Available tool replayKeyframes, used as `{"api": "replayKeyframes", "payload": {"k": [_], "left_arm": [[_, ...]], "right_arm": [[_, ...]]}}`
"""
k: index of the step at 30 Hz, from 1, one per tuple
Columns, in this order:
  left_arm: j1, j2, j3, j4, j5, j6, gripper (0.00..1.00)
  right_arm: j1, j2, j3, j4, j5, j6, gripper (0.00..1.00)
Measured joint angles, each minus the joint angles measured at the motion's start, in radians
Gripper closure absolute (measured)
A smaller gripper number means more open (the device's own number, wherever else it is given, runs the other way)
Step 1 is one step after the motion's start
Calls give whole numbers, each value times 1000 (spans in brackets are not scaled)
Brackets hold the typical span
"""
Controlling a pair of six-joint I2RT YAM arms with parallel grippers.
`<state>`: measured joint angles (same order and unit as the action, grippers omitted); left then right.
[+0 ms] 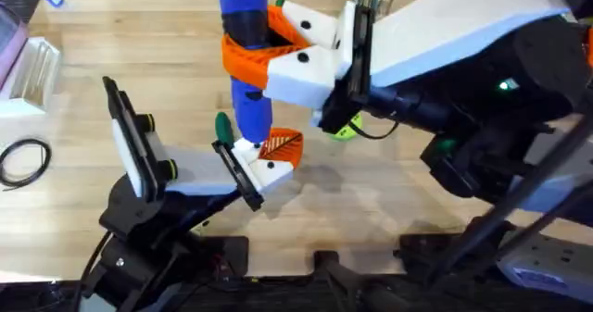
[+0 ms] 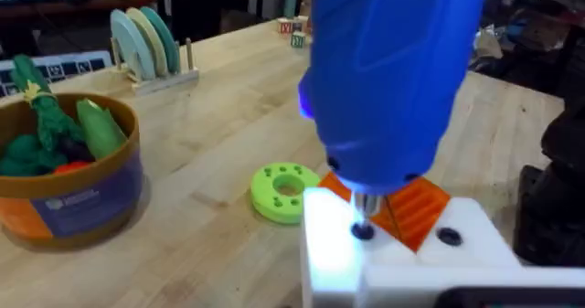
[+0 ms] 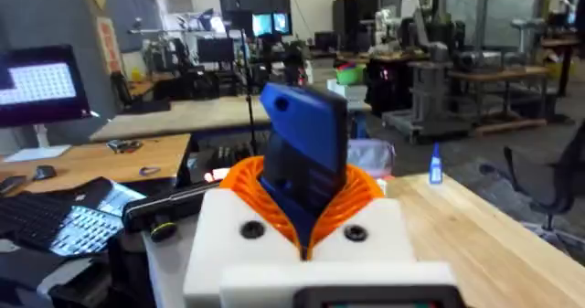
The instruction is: Pick up the gripper from the table and insert it into the empty holder that is missing its gripper. Then pick up a screw, insert it into the mounting hole, and use the screwdriver to tighten it. Finally, clean up the table by picking up the vegetable and placing it into the bucket.
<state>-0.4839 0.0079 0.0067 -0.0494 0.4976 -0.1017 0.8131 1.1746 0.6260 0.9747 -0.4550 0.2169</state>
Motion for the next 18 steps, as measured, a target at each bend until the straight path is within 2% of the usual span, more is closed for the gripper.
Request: {"api": "replayKeyframes", "payload": {"k": [6, 18], "left_arm": [[0, -7, 4, -6, 0, 4, 996], [0, -7, 4, -11, 0, 4, 996]], "right_arm": [[-8, 2, 5, -4, -16, 1, 979], [-42, 1, 88, -19, -9, 4, 979]]}}
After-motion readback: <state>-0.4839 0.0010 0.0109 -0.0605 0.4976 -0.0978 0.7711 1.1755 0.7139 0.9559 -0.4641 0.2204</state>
